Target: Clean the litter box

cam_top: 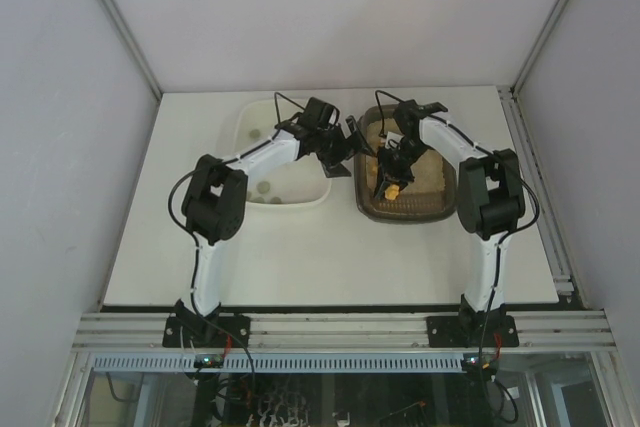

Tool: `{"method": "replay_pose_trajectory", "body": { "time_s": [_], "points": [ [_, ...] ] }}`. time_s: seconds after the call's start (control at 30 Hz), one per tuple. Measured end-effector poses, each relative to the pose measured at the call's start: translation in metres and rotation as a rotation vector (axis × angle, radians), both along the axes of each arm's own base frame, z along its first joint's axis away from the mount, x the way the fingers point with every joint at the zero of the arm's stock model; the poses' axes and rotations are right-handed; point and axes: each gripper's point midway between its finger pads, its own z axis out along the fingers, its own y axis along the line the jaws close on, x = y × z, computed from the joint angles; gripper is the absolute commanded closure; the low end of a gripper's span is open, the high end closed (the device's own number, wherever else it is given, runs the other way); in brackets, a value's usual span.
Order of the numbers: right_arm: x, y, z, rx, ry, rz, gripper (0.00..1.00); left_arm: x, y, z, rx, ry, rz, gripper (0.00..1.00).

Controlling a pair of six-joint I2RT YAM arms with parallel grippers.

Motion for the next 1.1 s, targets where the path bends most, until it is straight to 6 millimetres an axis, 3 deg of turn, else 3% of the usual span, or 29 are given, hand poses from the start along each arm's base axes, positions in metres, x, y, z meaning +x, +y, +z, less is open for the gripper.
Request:
{"method": "replay_pose_trajectory", "body": {
  "time_s": [0.17, 0.47, 0.7, 1.1],
  "points": [
    [-0.006, 0.005, -0.002, 0.074, -0.005, -0.012, 1.00, 0.007, -0.008, 0.000, -0.033, 0.006, 0.002, 0.00],
    [-0.015, 0.012, 0.001, 0.295, 0.011, -0.058, 1.00, 0.017, -0.006, 0.005, -0.070, 0.020, 0.032, 0.00],
    [-0.013, 0.012, -0.001, 0.349, 0.013, -0.086, 1.00, 0.021, -0.006, 0.007, -0.089, 0.023, 0.044, 0.00],
    [-0.008, 0.009, -0.001, 0.517, 0.092, -0.281, 1.00, 0.021, -0.005, 0.009, -0.097, 0.023, 0.040, 0.00]
  ]
}}
